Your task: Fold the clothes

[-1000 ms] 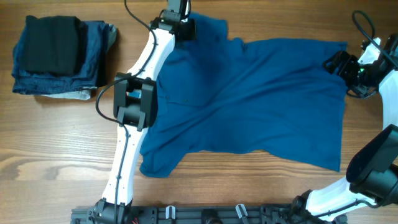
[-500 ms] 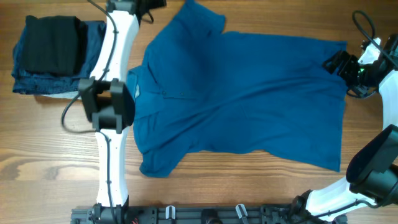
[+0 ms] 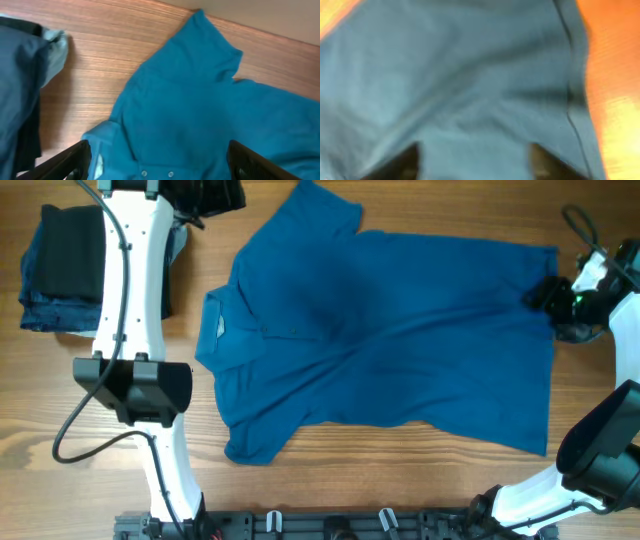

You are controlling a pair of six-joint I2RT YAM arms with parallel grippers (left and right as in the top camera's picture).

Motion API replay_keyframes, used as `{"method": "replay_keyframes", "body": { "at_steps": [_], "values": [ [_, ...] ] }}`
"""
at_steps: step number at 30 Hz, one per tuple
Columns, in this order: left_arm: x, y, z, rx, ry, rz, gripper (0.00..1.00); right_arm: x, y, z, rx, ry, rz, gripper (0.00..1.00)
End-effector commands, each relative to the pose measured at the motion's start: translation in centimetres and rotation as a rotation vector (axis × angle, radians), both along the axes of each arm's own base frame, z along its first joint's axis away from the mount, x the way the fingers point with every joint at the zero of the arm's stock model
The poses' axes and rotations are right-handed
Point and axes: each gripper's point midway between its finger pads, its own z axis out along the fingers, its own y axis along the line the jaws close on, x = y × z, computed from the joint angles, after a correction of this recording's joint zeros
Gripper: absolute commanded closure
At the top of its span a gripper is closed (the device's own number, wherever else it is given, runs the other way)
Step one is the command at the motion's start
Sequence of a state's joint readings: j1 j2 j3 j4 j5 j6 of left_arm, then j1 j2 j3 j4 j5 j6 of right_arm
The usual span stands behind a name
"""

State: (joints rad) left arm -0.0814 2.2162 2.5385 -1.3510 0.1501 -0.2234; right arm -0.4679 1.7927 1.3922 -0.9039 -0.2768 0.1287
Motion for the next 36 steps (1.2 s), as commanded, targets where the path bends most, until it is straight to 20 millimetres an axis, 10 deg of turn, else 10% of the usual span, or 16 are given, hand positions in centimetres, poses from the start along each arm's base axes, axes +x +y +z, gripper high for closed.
{"method": "replay_keyframes", "body": {
  "at_steps": [1,8,17,27,36],
  "values": [
    [0.0,2.4,-1.3,0.044,0.039,0.055,0.12,-4.9,-3.8,-0.7,-0.181,0.228,-0.219,0.96],
    [0.1,2.8,-4.7,0.076,0.126,0.062,0.11,-9.2,-4.1,-6.9,-0.235,0.340,-0.255,0.96],
    [0.4,3.7,-7.6,0.116,0.184,0.076,0.11,-9.5,-2.9,-9.6,-0.153,0.283,-0.190,0.96],
    [0.7,3.6,-7.6,0.115,0.175,0.076,0.11,-6.5,0.5,-7.3,0.040,0.137,-0.042,0.96],
    [0.7,4.2,-7.7,0.143,0.178,0.085,0.11,-12.4,-4.6,-12.0,-0.260,0.368,-0.270,0.96]
  ]
}}
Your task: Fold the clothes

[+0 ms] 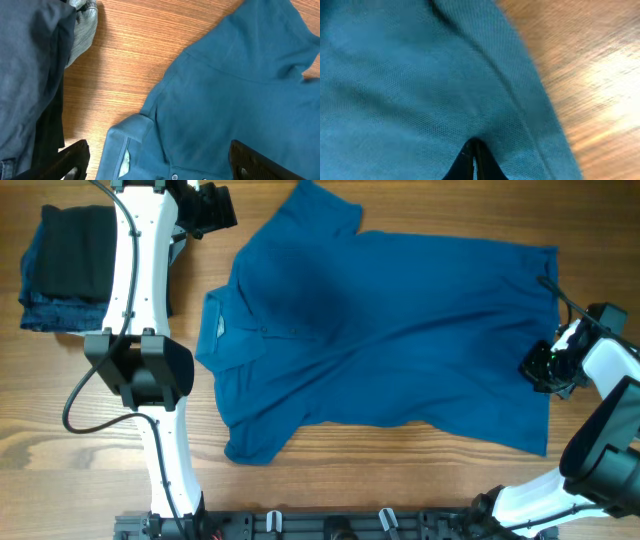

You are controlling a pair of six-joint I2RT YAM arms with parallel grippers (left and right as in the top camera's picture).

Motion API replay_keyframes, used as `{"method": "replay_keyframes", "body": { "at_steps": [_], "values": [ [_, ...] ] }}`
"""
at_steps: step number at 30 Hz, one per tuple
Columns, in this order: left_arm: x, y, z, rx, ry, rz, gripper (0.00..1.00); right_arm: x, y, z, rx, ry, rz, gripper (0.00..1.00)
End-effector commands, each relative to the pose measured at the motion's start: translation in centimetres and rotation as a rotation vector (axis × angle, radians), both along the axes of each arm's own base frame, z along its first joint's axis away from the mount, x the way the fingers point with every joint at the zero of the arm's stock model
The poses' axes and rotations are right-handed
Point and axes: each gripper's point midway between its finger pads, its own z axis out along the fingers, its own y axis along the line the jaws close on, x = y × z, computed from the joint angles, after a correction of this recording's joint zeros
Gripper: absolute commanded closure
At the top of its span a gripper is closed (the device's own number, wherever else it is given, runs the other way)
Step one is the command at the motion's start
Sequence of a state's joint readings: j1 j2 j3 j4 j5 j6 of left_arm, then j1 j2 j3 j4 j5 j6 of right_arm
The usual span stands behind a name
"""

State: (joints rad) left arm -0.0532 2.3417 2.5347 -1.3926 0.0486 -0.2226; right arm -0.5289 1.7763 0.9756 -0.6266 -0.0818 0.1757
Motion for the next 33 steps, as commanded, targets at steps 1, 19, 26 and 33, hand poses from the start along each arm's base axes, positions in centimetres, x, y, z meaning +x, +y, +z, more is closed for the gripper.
{"method": "replay_keyframes", "body": {
  "at_steps": [1,19,26,33],
  "values": [
    [-0.1,1.2,-0.7,0.054,0.020,0.012,0.11,-4.9,-3.9,-1.3,-0.202,0.201,-0.163,0.96],
    [-3.3,-0.1,2.1,-0.046,0.057,-0.052,0.18,2.8,-4.5,14.9,-0.003,-0.186,-0.059,0.52],
    [-12.7,-1.9,15.4,-0.087,-0.114,-0.038,0.09,-2.2,-0.7,21.2,-0.038,-0.238,-0.125,0.48],
    [-22.1,-7.4,13.9,0.000,-0.015,-0.140,0.00,-9.1,1.2,14.2,-0.070,-0.066,-0.275,0.17]
  ]
}}
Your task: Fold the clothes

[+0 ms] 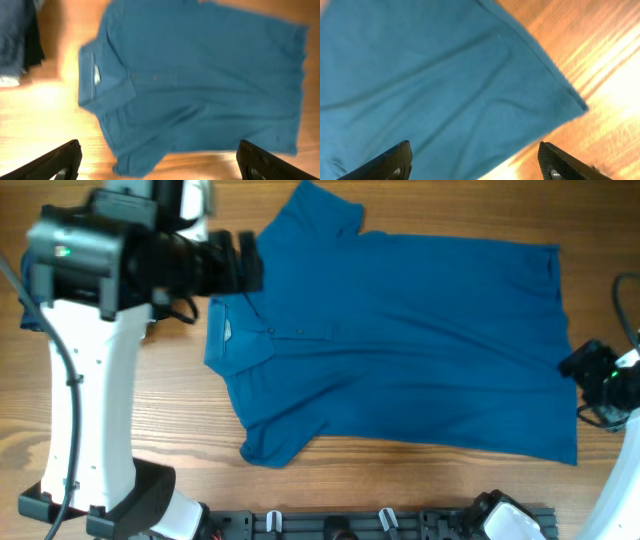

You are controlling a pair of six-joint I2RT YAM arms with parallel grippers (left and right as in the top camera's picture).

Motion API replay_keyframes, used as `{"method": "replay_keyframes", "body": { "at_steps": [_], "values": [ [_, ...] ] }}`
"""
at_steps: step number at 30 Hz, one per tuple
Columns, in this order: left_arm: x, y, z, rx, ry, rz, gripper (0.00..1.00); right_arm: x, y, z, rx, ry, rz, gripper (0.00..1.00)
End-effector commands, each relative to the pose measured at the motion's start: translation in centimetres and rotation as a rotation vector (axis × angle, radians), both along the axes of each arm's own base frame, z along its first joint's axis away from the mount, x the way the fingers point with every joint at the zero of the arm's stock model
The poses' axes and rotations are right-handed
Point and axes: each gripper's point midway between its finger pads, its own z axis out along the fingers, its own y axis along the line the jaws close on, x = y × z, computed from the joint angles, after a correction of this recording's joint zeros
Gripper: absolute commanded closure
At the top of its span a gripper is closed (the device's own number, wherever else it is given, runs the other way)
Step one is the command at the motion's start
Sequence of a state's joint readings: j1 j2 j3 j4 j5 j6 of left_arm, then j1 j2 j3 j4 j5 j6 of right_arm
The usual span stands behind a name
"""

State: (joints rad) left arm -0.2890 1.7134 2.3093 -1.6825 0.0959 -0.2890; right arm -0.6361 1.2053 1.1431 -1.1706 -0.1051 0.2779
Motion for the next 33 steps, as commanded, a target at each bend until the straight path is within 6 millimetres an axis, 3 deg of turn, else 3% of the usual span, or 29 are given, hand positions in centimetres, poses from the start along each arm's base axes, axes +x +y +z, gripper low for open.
{"method": "replay_keyframes", "body": {
  "at_steps": [1,3,5,7,9,11,12,16,22,26,28,31,33],
  "values": [
    [-3.2,0.6,-3.3,0.095,0.080,0.076,0.00,-2.7,-0.5,-4.6,0.016,0.127,-0.115,0.15],
    [-4.3,1.0,-4.8,0.058,0.053,0.111,0.00,-3.2,-1.2,-5.2,0.012,0.128,-0.176,0.09],
    [-4.8,2.1,-8.1,0.012,0.033,0.204,0.00,-3.9,-2.1,-5.7,0.023,0.124,-0.255,0.05],
    [-5.1,2.9,-13.8,-0.024,0.068,0.257,0.00,-4.6,-3.1,-6.7,0.029,0.139,-0.308,0.08],
    [-5.4,2.2,-18.5,-0.099,0.153,0.250,0.00,-5.1,-3.9,-7.4,0.046,0.155,-0.357,0.12],
    [-5.8,1.8,-22.7,-0.133,0.247,0.248,0.00,-6.1,-4.7,-8.8,0.085,0.206,-0.416,0.19],
    [-5.8,1.8,-23.5,-0.122,0.264,0.241,0.00,-6.7,-4.9,-9.7,0.114,0.239,-0.441,0.18],
    [-5.1,1.7,-24.4,-0.111,0.270,0.224,0.00,-8.9,-5.3,-13.1,0.174,0.370,-0.519,0.14],
    [-4.0,1.6,-24.1,-0.117,0.223,0.223,0.00,-9.7,-4.9,-15.8,0.177,0.409,-0.526,0.14],
    [-4.0,1.6,-24.1,-0.118,0.221,0.226,0.00,-9.7,-5.1,-18.1,0.140,0.364,-0.546,0.30],
    [-3.8,2.0,-24.1,-0.120,0.220,0.237,0.00,-9.6,-5.2,-18.3,0.131,0.351,-0.547,0.39],
    [-3.8,2.4,-24.0,-0.150,0.234,0.261,0.00,-9.2,-5.2,-18.4,0.138,0.330,-0.545,0.80],
    [-4.9,2.1,-24.2,-0.175,0.288,0.258,0.08,-9.0,-5.2,-18.4,0.143,0.321,-0.544,0.85]
  ]
}}
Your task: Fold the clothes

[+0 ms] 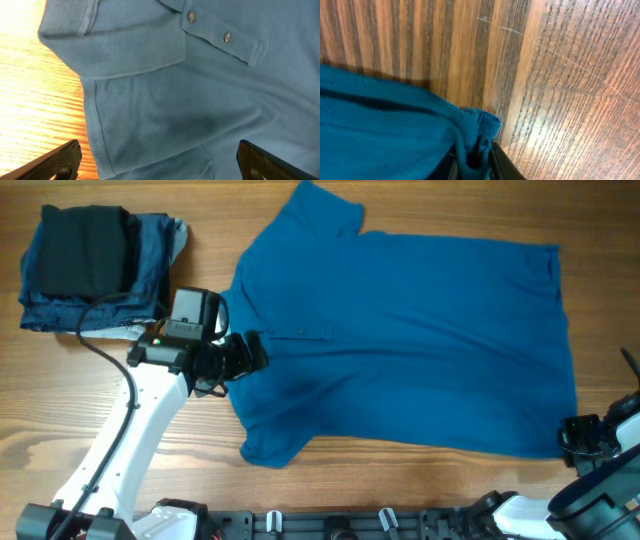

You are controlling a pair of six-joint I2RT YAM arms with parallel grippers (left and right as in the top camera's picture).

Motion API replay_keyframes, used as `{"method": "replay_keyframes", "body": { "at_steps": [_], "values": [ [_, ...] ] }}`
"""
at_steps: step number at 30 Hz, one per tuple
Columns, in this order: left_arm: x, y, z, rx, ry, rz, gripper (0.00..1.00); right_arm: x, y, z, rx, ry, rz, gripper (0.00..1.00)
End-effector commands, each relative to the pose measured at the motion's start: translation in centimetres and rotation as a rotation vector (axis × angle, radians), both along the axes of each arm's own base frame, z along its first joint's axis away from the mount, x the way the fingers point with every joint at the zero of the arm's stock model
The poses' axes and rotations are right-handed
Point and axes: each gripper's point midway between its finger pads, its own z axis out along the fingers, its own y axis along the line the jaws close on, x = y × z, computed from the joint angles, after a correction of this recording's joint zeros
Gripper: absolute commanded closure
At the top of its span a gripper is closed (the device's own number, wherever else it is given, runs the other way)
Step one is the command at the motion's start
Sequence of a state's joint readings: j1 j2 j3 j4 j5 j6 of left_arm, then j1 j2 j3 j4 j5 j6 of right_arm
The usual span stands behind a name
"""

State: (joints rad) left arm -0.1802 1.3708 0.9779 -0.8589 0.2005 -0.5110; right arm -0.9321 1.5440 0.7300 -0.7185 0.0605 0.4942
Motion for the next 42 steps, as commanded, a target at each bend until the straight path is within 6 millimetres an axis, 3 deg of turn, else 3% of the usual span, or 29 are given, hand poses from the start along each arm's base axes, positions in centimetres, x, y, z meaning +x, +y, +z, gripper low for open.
{"method": "replay_keyframes", "body": {
  "at_steps": [1,2,3,8,10,13,15,18,21,25,31,38,42],
  "values": [
    [-1.5,-0.9,0.0,-0.072,0.071,-0.017,0.06,-0.3,0.5,-0.6,0.020,0.002,-0.006,0.86],
    [-2.4,-1.1,-0.1,-0.088,0.112,-0.022,0.01,0.0,0.5,-0.6,0.021,-0.010,-0.005,0.94],
    [-3.9,-0.9,-0.4,-0.080,0.174,-0.020,0.00,0.1,0.4,-0.6,0.020,-0.016,-0.005,0.96],
    [-9.4,-0.1,-1.4,0.068,0.368,-0.086,0.04,0.5,0.5,-0.6,0.024,-0.037,-0.002,0.96],
    [-10.9,-1.0,-2.3,0.086,0.396,-0.144,0.18,0.7,0.6,-0.6,0.030,-0.046,0.006,0.96],
    [-13.6,-1.4,-5.3,0.115,0.443,-0.215,0.41,0.8,0.6,-0.6,0.033,-0.052,0.023,0.96],
    [-15.0,-1.3,-7.2,0.108,0.472,-0.216,0.36,0.8,0.6,-0.6,0.031,-0.053,0.023,0.96],
    [-14.3,-0.4,-8.5,0.161,0.420,-0.212,0.31,0.9,0.6,-0.6,0.033,-0.057,0.023,0.96],
    [-14.1,-0.4,-8.6,0.159,0.412,-0.212,0.30,1.0,0.5,-0.6,0.030,-0.059,0.024,0.96],
    [-13.6,-0.6,-8.5,0.160,0.391,-0.211,0.40,1.3,0.6,-0.6,0.034,-0.079,0.026,0.96],
    [-9.9,-0.8,-7.2,0.191,0.264,-0.181,0.39,1.3,0.6,-0.6,0.034,-0.078,0.028,0.96],
    [-9.9,-0.8,-7.4,0.192,0.263,-0.179,0.50,1.4,0.5,-0.6,0.034,-0.082,0.029,0.96],
    [-10.4,-1.2,-8.0,0.155,0.289,-0.085,0.52,1.4,0.5,-0.6,0.033,-0.083,0.030,0.96]
  ]
}}
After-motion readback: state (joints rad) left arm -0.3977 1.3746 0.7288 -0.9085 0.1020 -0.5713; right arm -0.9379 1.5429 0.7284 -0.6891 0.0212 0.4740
